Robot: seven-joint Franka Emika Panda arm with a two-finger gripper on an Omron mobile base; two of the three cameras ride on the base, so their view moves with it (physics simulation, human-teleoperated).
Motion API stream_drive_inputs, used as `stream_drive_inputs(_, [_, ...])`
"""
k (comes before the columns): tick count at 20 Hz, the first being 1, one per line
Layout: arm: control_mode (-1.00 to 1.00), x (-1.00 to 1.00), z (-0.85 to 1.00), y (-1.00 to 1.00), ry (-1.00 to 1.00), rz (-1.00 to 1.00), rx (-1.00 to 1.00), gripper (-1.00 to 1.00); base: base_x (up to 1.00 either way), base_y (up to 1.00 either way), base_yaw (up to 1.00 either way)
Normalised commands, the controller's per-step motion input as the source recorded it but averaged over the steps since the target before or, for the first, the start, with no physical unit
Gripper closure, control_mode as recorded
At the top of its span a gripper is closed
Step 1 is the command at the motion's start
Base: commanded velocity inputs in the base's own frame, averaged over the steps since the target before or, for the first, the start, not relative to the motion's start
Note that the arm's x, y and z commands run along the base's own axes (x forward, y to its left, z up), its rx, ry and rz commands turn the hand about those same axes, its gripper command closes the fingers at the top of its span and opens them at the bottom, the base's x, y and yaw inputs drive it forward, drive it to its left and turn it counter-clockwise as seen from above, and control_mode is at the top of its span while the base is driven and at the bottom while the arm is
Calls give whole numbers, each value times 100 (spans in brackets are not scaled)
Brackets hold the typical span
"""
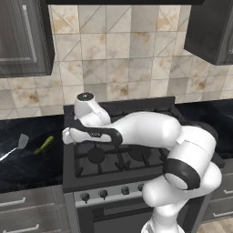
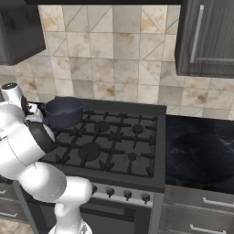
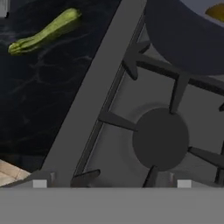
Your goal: Put the avocado and squash in the pot. Retrieve the spatula and lightly stir the vegetables in the pot.
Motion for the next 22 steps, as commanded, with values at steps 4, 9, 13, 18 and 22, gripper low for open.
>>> stream_drive_inputs(4, [-100, -5, -8, 81, 23, -13, 0, -100, 0, 0, 0])
stream_drive_inputs(9, [-100, 1, 0, 44, 25, -21, 0, -100, 0, 0, 0])
stream_drive_inputs(13, [-100, 17, -1, 29, 17, -24, -2, -100, 0, 0, 0])
stream_drive_inputs(18, [-100, 10, -20, 6, -2, -19, -1, -100, 0, 0, 0])
stream_drive_inputs(22, [-100, 18, -13, 0, -16, -8, 0, -100, 0, 0, 0])
